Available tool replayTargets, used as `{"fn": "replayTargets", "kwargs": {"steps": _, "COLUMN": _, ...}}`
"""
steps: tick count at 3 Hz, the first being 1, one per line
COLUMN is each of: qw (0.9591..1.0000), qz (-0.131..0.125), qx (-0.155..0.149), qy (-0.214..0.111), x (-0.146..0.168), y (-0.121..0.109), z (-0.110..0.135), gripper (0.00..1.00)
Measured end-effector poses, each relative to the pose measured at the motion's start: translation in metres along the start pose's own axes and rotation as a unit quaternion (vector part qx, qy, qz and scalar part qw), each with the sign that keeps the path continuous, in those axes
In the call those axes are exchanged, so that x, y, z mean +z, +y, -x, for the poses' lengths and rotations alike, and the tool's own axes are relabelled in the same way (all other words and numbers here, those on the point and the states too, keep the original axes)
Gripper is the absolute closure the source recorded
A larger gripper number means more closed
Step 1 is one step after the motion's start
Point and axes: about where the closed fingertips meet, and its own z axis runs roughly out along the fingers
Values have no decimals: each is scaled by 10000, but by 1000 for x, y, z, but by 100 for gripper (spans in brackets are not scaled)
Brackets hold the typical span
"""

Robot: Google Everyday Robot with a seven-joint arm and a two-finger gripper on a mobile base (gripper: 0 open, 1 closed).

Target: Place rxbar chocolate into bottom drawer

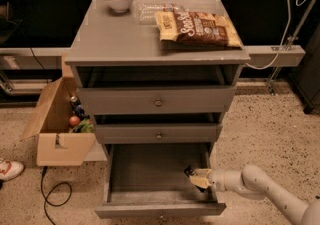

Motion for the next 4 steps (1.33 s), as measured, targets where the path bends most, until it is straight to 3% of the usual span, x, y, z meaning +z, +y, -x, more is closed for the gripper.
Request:
{"fn": "replayTargets", "kwargs": {"steps": 1, "qw": 9996, "qz": 167, "qx": 191, "qy": 110, "x": 28, "y": -13, "z": -22, "gripper": 100}}
{"fn": "replayTargets", "kwargs": {"steps": 4, "qw": 9996, "qz": 153, "qx": 194, "qy": 100, "x": 30, "y": -17, "z": -23, "gripper": 36}}
